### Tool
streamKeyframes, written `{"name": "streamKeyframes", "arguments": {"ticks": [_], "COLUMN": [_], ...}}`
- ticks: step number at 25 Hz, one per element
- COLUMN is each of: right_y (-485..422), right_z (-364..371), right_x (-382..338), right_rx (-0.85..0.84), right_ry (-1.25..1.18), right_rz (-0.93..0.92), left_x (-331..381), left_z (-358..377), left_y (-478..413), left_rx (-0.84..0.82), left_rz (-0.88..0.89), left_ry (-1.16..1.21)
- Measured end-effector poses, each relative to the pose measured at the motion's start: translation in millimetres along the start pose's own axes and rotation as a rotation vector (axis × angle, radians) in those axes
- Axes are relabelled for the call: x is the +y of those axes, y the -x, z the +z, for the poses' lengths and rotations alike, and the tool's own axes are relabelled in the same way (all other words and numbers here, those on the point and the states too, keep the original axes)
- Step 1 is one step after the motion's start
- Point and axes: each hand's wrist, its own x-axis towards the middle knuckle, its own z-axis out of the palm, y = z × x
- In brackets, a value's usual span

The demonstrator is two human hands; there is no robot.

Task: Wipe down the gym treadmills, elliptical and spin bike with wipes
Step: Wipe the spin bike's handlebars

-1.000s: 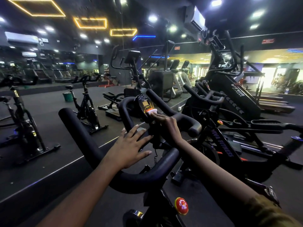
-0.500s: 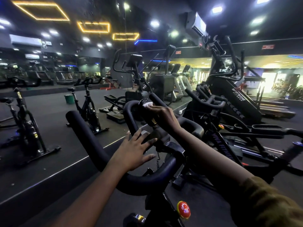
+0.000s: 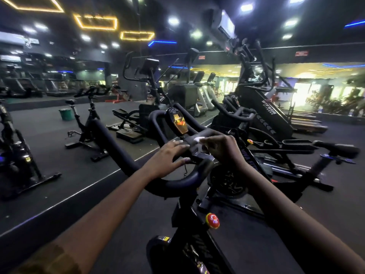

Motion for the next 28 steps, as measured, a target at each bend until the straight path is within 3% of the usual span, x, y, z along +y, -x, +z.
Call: {"name": "streamKeyframes", "arguments": {"ticks": [3, 5, 10, 18, 23, 28], "right_y": [42, 75, 196, 415, 537, 626], "right_z": [-33, -54, -92, -164, -222, -305], "right_x": [-25, -38, -63, -108, -133, -137], "right_rx": [0.005, -0.008, -0.092, -0.173, -0.049, 0.119], "right_ry": [0.052, 0.173, 0.362, 0.602, 0.635, 0.638], "right_rz": [0.107, 0.241, 0.619, 1.235, 1.553, 1.659], "left_x": [22, 46, 102, 235, 353, 479], "left_z": [-1, 3, 63, 218, 279, 339], "left_y": [9, 17, 62, 152, 208, 248], "left_rx": [0.097, 0.049, -0.193, -0.78, -0.998, -1.094], "left_rz": [0.062, 0.153, 0.382, 0.64, 0.845, 0.953], "left_ry": [0.191, 0.208, 0.273, 0.284, 0.237, 0.188]}}
